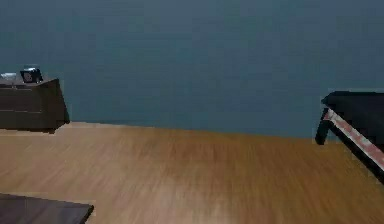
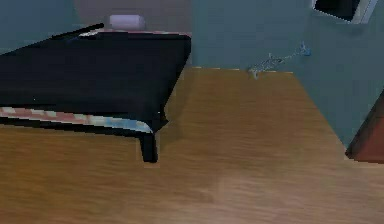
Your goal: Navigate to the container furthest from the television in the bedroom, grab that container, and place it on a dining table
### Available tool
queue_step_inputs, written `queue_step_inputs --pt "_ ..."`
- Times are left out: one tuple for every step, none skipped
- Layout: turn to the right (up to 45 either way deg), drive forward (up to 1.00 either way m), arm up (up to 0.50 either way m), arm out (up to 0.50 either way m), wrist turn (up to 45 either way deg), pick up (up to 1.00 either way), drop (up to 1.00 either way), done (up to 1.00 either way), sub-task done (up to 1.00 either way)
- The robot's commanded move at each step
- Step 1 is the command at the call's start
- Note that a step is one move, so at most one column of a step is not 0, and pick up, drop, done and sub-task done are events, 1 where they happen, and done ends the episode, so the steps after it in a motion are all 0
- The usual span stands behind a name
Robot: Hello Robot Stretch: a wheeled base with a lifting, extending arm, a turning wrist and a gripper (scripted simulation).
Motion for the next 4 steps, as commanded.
queue_step_inputs --pt "-45.0 0.00 0.00 0.00 0.0 0.00 0.00 0.00 0.00" --pt "45.0 0.00 0.00 0.00 0.0 0.00 0.00 0.00 0.00" --pt "12.0 0.00 0.00 0.00 0.0 0.00 0.00 0.00 0.00" --pt "0.0 0.80 0.00 0.00 0.0 0.00 0.00 0.00 0.00"
